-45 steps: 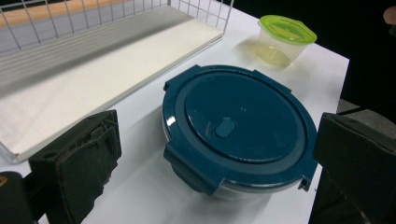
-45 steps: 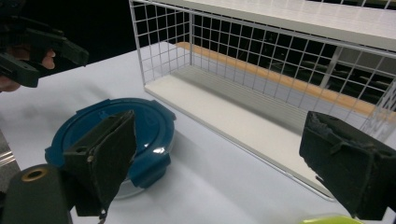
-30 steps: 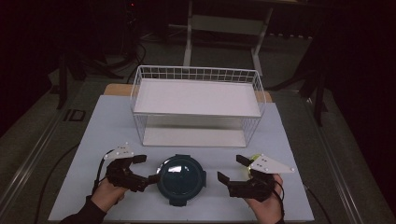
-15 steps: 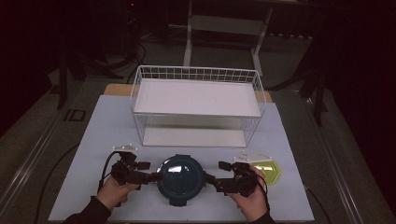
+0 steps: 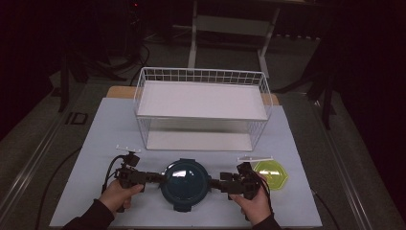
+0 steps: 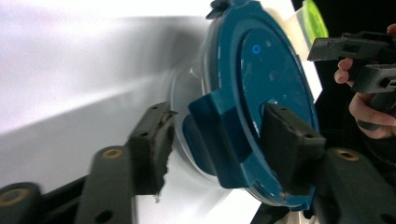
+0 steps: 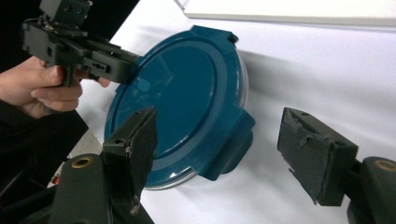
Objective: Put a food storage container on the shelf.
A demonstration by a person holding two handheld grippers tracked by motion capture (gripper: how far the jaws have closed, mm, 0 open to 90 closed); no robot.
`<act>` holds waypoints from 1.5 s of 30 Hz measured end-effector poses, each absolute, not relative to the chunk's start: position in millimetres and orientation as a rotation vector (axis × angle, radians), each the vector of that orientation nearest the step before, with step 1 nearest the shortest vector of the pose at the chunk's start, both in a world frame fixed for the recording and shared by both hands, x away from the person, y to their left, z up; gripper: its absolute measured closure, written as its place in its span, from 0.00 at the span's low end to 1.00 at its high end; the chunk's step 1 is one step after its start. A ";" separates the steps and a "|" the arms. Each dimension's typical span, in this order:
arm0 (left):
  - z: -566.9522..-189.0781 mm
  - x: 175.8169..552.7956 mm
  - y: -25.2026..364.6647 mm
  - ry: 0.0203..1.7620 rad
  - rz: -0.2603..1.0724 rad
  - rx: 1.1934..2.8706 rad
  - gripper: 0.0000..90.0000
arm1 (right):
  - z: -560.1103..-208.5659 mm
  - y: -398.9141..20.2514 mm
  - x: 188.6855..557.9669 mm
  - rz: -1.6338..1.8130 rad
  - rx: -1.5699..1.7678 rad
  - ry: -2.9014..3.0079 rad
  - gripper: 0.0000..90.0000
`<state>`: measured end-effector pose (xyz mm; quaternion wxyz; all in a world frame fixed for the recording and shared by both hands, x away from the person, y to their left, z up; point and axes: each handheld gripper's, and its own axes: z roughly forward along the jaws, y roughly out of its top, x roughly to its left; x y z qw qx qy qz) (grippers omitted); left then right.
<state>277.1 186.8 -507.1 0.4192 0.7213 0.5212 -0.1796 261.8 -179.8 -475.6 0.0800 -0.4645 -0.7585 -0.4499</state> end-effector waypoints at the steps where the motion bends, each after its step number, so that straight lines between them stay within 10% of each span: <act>1: -507.9 277.3 186.4 1.314 -0.452 1.804 0.51 | -476.9 -180.1 262.5 -1.340 -1.391 -2.250 0.33; 45: -521.9 287.5 191.7 1.326 -0.676 1.710 0.59 | -512.3 -172.0 274.8 -1.098 -1.532 -1.872 0.55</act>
